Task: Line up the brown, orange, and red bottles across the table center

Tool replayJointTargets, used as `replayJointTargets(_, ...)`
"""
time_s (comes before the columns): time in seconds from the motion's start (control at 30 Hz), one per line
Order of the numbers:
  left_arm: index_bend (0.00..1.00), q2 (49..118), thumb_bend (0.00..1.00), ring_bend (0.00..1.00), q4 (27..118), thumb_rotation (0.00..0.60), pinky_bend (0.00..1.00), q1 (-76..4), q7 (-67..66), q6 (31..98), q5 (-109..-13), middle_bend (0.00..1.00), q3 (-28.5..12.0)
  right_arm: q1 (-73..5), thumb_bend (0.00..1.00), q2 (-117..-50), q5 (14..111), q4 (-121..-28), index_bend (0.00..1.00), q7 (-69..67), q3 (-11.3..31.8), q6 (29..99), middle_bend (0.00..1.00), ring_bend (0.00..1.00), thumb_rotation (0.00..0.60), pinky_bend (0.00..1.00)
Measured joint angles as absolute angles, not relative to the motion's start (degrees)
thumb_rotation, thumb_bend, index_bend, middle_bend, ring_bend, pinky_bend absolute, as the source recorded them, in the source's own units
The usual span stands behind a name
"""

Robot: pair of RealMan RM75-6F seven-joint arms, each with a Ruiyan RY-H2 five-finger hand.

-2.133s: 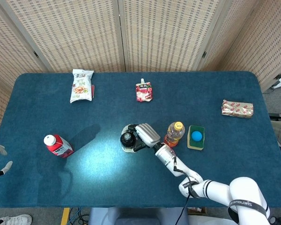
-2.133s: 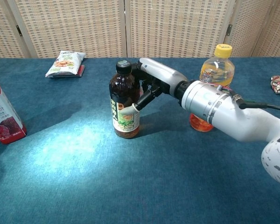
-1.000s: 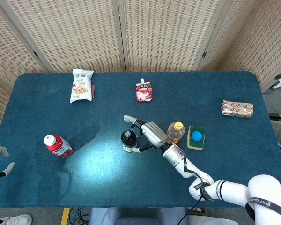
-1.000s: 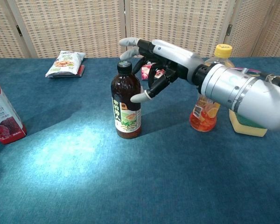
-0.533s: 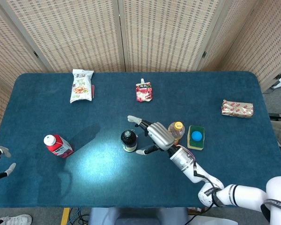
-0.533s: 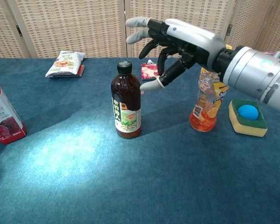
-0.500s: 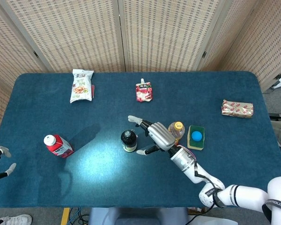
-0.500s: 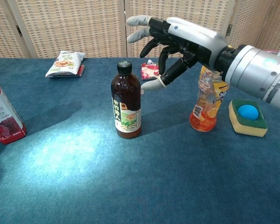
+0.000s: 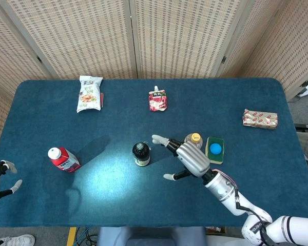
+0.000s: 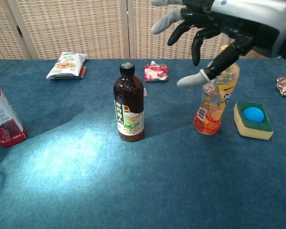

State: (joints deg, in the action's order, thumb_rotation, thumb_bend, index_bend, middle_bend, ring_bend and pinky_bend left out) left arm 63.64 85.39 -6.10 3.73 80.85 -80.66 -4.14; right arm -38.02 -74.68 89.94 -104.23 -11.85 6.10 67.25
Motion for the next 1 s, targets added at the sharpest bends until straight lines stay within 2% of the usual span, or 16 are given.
replayJointTargets(0.17,0.5,63.73,0.23,0.45,86.02,0.6,0.67,-6.14,3.19,80.96,-81.18,0.36,-3.82,-34.53,0.0,-70.13,92.82,-106.71,0.41,-8.55,3.93,71.14,0.42,0.33,0.6,0.54)
replayJointTargets(0.27,0.5,63.84,0.23,0.45,86.3,0.6,0.67,-6.22,2.88,80.73,-81.37,0.36,-3.6,-32.82,0.0,-68.49,93.34,-107.18,0.45,-5.5,3.11,72.51,0.46,0.36,0.6,0.54)
replayJointTargets(0.4,0.51,64.02,0.23,0.45,86.56,0.6,0.67,-6.34,2.39,80.48,-81.5,0.36,-3.38,-29.91,0.0,-67.4,93.62,-107.25,0.45,0.05,2.58,75.77,0.46,0.36,0.6,0.53)
replayJointTargets(0.5,0.51,64.11,0.23,0.45,86.79,0.6,0.67,-6.42,2.05,80.25,-81.47,0.36,-3.29,-27.47,0.0,-67.05,93.81,-106.62,0.45,3.01,2.53,78.85,0.41,0.35,0.6,0.43)
replayJointTargets(0.6,0.51,64.2,0.23,0.45,87.0,0.6,0.67,-6.56,1.77,79.87,-81.56,0.36,-3.06,-26.14,0.0,-66.84,93.32,-105.37,0.45,3.27,2.83,79.99,0.36,0.3,0.6,0.35)
replayJointTargets(0.73,0.51,64.29,0.23,0.45,87.15,0.6,0.67,-6.69,1.56,79.7,-81.68,0.36,-2.93,-25.35,0.0,-66.99,91.7,-103.65,0.36,3.38,3.61,80.3,0.27,0.22,0.6,0.27)
replayJointTargets(0.9,0.51,64.25,0.23,0.45,87.23,0.6,0.67,-6.72,1.62,79.58,-81.58,0.36,-2.88,-24.92,0.0,-67.81,88.83,-101.82,0.27,1.86,4.9,79.76,0.21,0.17,0.6,0.25)
replayJointTargets(1.0,0.51,64.18,0.23,0.45,87.32,0.6,0.67,-6.75,1.75,79.55,-81.58,0.36,-2.89,-25.09,0.0,-68.67,86.68,-100.34,0.26,-0.21,5.97,78.58,0.2,0.17,0.6,0.25)
